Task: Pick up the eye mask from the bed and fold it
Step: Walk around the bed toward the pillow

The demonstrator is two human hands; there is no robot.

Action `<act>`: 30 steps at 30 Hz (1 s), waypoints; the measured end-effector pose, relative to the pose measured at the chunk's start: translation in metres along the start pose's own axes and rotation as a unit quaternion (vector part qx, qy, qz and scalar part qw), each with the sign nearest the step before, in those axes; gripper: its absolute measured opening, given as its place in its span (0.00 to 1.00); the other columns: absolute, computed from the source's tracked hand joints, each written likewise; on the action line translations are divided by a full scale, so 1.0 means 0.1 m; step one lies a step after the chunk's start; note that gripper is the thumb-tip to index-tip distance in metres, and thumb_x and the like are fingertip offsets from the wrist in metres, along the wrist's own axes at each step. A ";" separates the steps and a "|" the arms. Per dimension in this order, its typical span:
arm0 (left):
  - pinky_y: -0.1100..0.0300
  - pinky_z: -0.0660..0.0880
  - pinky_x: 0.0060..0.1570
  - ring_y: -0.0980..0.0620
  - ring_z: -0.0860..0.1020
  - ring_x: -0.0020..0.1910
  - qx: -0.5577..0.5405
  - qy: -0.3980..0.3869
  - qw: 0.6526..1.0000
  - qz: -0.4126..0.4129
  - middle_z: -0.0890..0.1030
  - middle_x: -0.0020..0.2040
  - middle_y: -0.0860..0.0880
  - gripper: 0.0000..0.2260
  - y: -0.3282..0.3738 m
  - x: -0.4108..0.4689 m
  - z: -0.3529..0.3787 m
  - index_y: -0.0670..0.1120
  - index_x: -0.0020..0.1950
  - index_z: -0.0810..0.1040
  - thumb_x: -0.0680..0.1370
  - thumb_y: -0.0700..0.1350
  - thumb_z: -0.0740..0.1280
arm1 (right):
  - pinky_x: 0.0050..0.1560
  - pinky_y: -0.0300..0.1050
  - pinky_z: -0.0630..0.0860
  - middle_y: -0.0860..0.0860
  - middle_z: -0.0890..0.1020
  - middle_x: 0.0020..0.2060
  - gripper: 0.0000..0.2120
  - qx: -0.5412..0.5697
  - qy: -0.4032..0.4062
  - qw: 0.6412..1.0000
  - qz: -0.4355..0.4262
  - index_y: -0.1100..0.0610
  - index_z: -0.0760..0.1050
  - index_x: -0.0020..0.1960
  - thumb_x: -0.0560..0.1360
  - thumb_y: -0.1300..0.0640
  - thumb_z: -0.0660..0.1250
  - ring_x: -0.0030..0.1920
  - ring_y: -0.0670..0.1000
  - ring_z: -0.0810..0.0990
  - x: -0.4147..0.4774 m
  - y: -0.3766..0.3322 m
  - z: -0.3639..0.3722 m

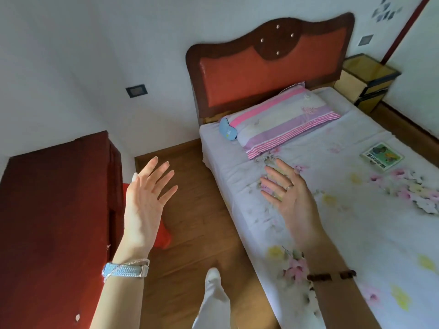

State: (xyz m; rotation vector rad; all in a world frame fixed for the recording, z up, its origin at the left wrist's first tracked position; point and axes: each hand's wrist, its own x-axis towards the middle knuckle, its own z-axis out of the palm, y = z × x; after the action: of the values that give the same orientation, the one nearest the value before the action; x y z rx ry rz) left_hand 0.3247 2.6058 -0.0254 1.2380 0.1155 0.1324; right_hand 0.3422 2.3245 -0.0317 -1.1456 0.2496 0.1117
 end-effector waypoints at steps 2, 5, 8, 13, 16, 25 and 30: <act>0.38 0.65 0.71 0.45 0.74 0.70 -0.001 -0.014 1.000 -0.013 0.73 0.73 0.43 0.30 0.06 0.39 -0.09 0.43 0.77 0.63 0.79 0.58 0.52 | 0.66 0.54 0.73 0.53 0.79 0.66 0.17 0.005 0.010 1.000 0.010 0.50 0.74 0.66 0.85 0.50 0.50 0.65 0.56 0.79 0.31 -0.03 0.20; 0.36 0.64 0.71 0.45 0.73 0.70 0.003 -0.037 0.999 -0.020 0.73 0.73 0.43 0.30 0.13 0.92 -0.20 0.44 0.77 0.64 0.79 0.58 0.52 | 0.66 0.55 0.74 0.54 0.79 0.67 0.18 0.015 0.024 1.000 -0.003 0.51 0.73 0.67 0.85 0.52 0.49 0.62 0.55 0.81 0.72 -0.05 0.44; 0.36 0.64 0.71 0.44 0.73 0.70 0.010 -0.055 0.998 -0.022 0.73 0.73 0.43 0.29 0.17 1.37 -0.25 0.43 0.77 0.64 0.80 0.58 0.52 | 0.63 0.56 0.76 0.51 0.82 0.63 0.16 0.013 0.047 0.999 -0.014 0.48 0.77 0.63 0.85 0.52 0.51 0.60 0.53 0.83 1.05 -0.06 0.62; 0.39 0.66 0.70 0.45 0.73 0.70 0.015 -0.070 0.997 -0.029 0.73 0.73 0.44 0.28 0.13 1.97 -0.25 0.45 0.76 0.65 0.79 0.58 0.51 | 0.62 0.55 0.77 0.51 0.81 0.63 0.16 -0.010 0.060 0.998 -0.023 0.46 0.77 0.61 0.85 0.54 0.52 0.60 0.53 0.83 1.54 -0.12 0.80; 0.39 0.66 0.70 0.46 0.74 0.70 0.013 -0.067 0.997 -0.043 0.73 0.73 0.44 0.28 0.04 2.33 -0.24 0.46 0.75 0.66 0.79 0.58 0.51 | 0.62 0.55 0.76 0.52 0.81 0.63 0.16 0.002 0.074 0.997 -0.015 0.46 0.78 0.61 0.85 0.55 0.52 0.61 0.54 0.82 1.87 -0.14 0.87; 0.43 0.68 0.70 0.49 0.75 0.69 0.019 -0.069 0.995 -0.072 0.75 0.72 0.47 0.24 -0.28 3.64 -0.11 0.51 0.73 0.69 0.80 0.59 0.51 | 0.60 0.52 0.77 0.52 0.80 0.64 0.17 -0.017 0.099 0.995 0.000 0.48 0.75 0.65 0.85 0.51 0.50 0.61 0.54 0.81 3.14 -0.22 1.00; 0.44 0.67 0.70 0.50 0.76 0.68 0.023 -0.066 0.993 -0.099 0.76 0.71 0.47 0.21 -0.39 4.51 0.10 0.51 0.72 0.70 0.83 0.56 0.50 | 0.64 0.57 0.76 0.51 0.81 0.61 0.19 0.013 0.120 0.992 0.026 0.54 0.73 0.69 0.85 0.50 0.51 0.61 0.56 0.81 3.96 -0.34 1.02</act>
State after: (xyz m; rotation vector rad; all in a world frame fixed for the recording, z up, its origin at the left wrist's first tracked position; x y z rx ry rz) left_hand 0.7722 2.6577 -0.0660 1.2711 0.1253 -0.1249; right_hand 0.7463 2.3879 -0.0613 -1.1279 0.4923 0.0155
